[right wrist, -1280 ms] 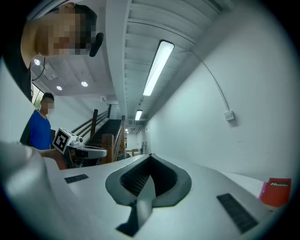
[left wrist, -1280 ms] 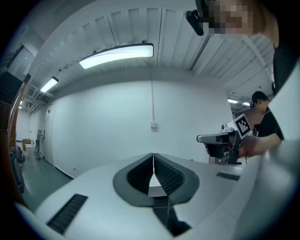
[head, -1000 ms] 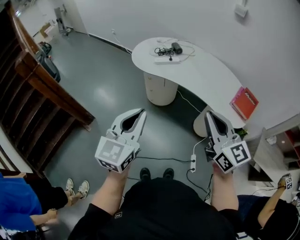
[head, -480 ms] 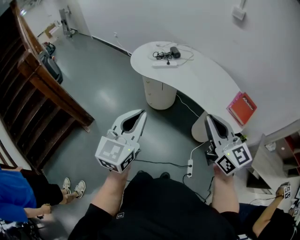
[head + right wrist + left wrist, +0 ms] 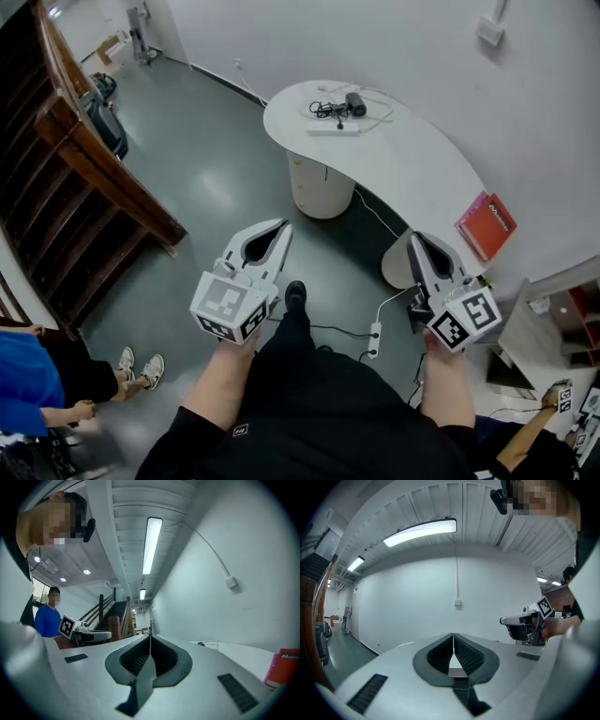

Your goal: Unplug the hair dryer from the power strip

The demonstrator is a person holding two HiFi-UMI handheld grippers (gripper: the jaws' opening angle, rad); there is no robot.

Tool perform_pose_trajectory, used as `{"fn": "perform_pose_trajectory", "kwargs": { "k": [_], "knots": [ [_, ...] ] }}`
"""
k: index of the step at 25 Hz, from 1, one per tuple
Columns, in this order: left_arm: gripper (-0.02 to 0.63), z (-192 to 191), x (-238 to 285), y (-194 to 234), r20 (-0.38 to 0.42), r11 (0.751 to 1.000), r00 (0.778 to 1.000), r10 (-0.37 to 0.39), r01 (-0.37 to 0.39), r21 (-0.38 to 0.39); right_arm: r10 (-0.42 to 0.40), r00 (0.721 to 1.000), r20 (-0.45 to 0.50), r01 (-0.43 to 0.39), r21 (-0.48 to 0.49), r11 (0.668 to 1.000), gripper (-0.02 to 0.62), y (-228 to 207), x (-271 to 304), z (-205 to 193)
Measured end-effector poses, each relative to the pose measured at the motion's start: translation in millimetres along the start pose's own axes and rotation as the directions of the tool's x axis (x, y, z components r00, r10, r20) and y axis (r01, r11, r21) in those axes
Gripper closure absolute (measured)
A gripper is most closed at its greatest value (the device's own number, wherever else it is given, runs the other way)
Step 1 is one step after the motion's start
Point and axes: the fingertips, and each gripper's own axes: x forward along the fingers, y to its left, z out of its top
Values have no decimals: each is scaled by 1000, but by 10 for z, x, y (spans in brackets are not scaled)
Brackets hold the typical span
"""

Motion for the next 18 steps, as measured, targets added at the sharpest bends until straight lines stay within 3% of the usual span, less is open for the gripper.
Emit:
{"fn": "perform_pose_trajectory", "kwargs": {
  "k": [8, 18],
  "knots": [
    [591, -111, 543, 445, 15, 1000, 1000, -16, 16, -17, 6, 999, -39, -7, -19, 1000, 560, -274, 526, -46],
    [592, -64, 1456, 1444, 27, 997, 997, -72, 73, -5, -6, 996, -91, 5, -14, 1000, 560, -783, 1794, -31]
  ]
}}
